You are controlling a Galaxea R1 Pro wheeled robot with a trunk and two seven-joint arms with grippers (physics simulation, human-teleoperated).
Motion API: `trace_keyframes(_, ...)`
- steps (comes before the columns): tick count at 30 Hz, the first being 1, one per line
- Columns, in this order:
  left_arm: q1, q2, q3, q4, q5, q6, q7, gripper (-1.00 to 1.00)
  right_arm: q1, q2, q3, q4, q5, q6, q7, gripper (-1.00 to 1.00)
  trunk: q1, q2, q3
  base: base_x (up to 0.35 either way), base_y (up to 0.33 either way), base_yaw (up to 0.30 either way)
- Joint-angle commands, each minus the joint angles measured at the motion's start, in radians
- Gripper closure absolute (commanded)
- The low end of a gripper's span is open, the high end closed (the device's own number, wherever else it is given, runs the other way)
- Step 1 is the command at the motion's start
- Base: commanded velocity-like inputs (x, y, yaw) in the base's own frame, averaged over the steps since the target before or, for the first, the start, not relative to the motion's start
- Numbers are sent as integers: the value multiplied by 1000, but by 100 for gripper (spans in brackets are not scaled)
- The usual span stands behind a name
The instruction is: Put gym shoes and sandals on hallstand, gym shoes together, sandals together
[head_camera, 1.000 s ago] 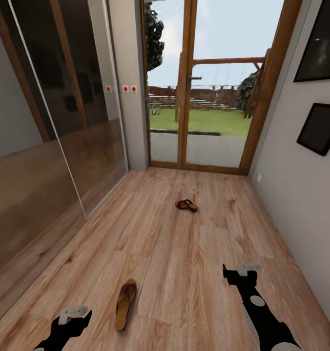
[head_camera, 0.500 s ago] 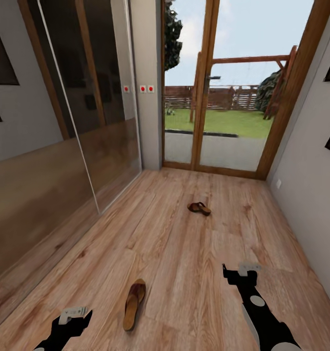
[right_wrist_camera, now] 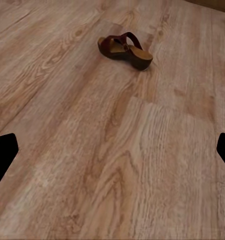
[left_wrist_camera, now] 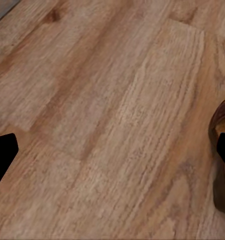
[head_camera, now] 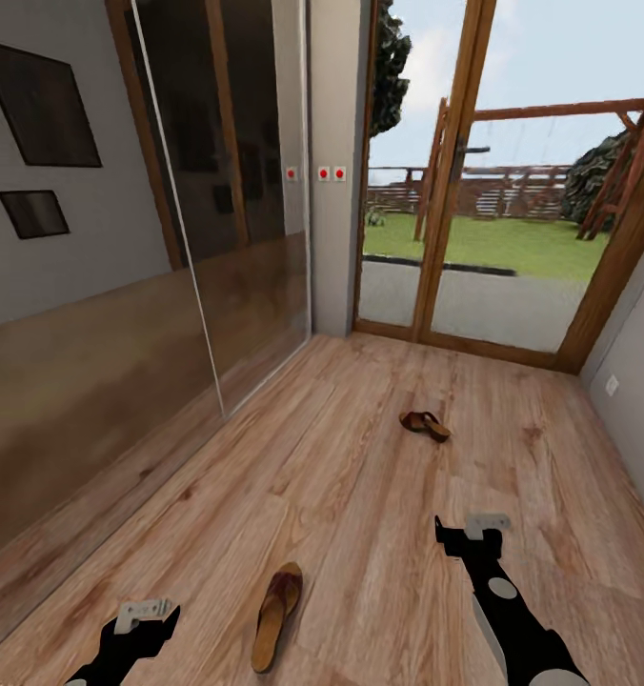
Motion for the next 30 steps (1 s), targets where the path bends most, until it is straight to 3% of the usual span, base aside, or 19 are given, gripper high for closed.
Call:
trace_keyframes(1, -1, -1, 9, 1, -9, -4, -6, -100, 0, 0, -2, 1, 11, -3, -3, -100, 0, 0, -1, 277, -152, 272)
trace_keyframes(11, -1, -1, 8, 1, -10, -4, -12, -100, 0, 0, -1, 1, 11, -1, -4, -100, 0, 0, -1, 284, -80, 108)
trace_keyframes(21, -1, -1, 6, 2, -12, -2, -15, -100, 0, 0, 0, 1, 11, -2, -3, -100, 0, 0, -1, 30, -3, 4)
trace_keyframes(30, -1, -1, 6, 3, -13, -1, -15, -100, 0, 0, 0, 1, 11, -1, -2, -100, 35, -63, -29, 0, 0, 0)
